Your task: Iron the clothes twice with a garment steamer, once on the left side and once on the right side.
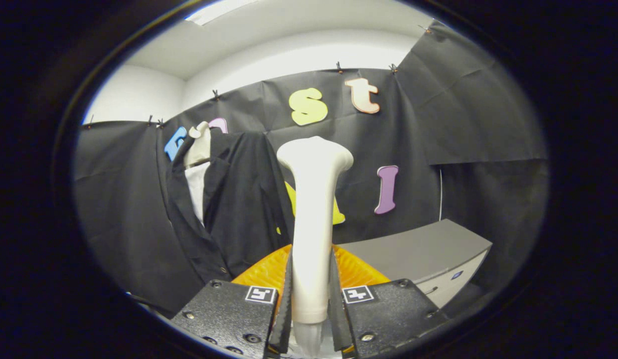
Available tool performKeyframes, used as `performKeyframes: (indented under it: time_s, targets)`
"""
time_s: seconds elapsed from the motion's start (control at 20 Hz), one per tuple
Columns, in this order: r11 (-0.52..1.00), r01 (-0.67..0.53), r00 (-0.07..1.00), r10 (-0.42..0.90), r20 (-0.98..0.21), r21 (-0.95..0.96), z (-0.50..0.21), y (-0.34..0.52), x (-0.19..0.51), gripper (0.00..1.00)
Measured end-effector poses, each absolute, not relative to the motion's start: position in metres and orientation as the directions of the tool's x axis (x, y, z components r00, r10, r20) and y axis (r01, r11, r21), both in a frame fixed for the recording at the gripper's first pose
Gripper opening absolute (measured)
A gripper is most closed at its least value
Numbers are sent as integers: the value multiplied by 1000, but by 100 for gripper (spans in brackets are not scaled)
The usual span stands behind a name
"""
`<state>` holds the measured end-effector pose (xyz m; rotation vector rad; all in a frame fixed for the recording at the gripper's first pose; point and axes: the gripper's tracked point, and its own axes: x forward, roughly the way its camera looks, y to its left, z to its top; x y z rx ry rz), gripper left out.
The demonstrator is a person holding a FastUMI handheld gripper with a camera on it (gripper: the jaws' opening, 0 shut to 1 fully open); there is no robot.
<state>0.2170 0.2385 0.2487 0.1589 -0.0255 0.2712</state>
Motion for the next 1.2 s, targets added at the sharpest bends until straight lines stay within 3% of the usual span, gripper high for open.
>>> performKeyframes:
  time_s: [0.6, 1.2]
  targets:
    - [920, -373, 924, 355, 145, 125, 340, 353, 264, 35]
    - [918, -392, 914, 382, 139, 54, 347, 400, 307, 35]
